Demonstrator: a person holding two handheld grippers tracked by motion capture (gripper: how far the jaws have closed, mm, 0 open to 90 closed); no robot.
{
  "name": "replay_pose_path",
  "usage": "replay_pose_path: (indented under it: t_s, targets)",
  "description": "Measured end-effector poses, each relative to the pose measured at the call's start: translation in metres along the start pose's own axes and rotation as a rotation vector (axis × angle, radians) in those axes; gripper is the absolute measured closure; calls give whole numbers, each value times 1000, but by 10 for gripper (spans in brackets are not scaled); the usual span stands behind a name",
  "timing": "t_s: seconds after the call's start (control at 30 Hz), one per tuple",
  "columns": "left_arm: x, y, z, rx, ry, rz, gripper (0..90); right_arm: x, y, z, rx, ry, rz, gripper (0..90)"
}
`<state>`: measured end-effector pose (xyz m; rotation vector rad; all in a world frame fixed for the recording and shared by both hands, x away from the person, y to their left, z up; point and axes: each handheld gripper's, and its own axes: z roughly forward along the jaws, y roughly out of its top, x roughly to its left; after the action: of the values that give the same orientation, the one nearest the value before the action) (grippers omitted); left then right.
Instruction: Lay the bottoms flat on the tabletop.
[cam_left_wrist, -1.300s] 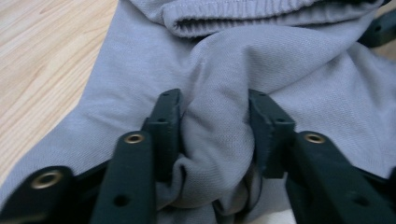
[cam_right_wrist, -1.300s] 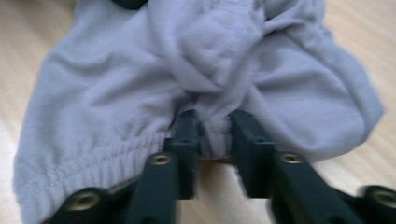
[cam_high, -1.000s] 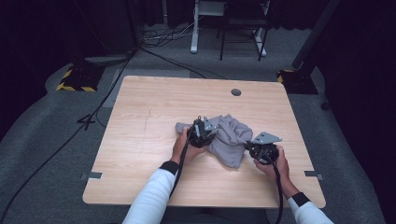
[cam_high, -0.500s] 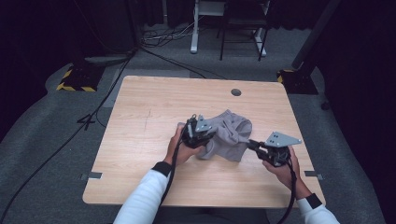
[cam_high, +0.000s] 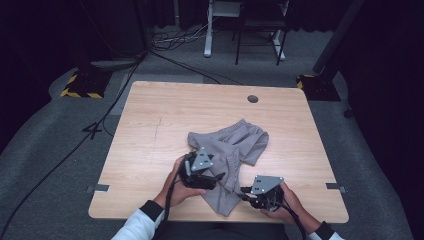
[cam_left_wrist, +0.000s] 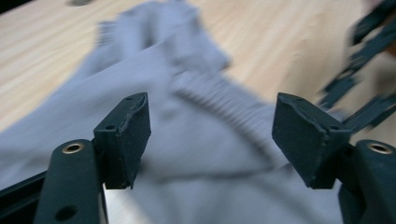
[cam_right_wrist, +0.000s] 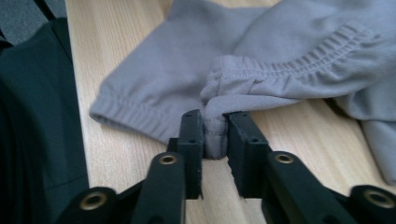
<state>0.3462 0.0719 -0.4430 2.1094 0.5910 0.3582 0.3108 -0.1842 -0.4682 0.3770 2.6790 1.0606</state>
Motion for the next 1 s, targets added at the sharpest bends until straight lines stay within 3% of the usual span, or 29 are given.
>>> replay_pose_path:
  t_s: [0.03,0.1,0.13,0.2,0.27,0.3,0.33,0.37,0.43,0.47,0.5,0.57,0.6,0.67,0.73,0.77,0.87,0.9,0.93,1.0]
  targets:
    - [-10,7,14,12,-24,15,275,0,-1,2,0,-5,8,731]
    - [-14,10,23,23,-26,17,267,0,-3,3,1,-1,17,692]
    - [-16,14,39,49,-19,3,267,0,-4,3,1,2,18,633]
    - [-12,17,55,87,21,-21,276,-2,-6,3,6,5,34,598]
    - [-8,16,61,98,26,-37,293,-3,-7,1,5,9,32,570]
    - [-3,15,67,115,30,-60,383,-5,-8,0,8,5,34,524]
    - [2,13,71,131,33,-75,410,-12,-12,-6,13,3,26,515]
    - [9,9,79,173,32,-76,475,-17,-15,-10,16,1,24,505]
    - [12,5,84,199,21,-77,565,-31,-22,-20,-2,-33,68,502]
    - [12,5,84,199,21,-77,609,-31,-22,-20,-2,-33,68,502]
    - [12,3,86,219,25,-55,609,-40,-25,-24,-15,-54,100,502]
    - [13,1,87,214,25,-46,682,-60,-31,-31,-23,-154,175,503]
    - [16,2,85,207,13,-63,760,-76,-34,-33,-27,-229,230,492]
    - [18,2,85,204,4,-61,814,-93,-37,-31,-29,-265,301,490]
    - [19,2,83,196,-11,-54,877,-106,-36,-26,-25,-313,322,474]
    - [20,2,81,183,-18,-48,896,-112,-35,-23,-29,-307,334,474]
    - [21,5,73,151,-41,-51,887,-119,-29,-14,-21,-306,338,474]
    - [20,5,72,141,-42,-47,794,-121,-27,-10,-14,-303,325,472]
    - [17,7,71,131,-13,-54,620,-123,-23,-3,-13,-291,318,474]
    - [15,10,72,102,-12,-85,469,-124,-20,2,-8,-286,319,473]
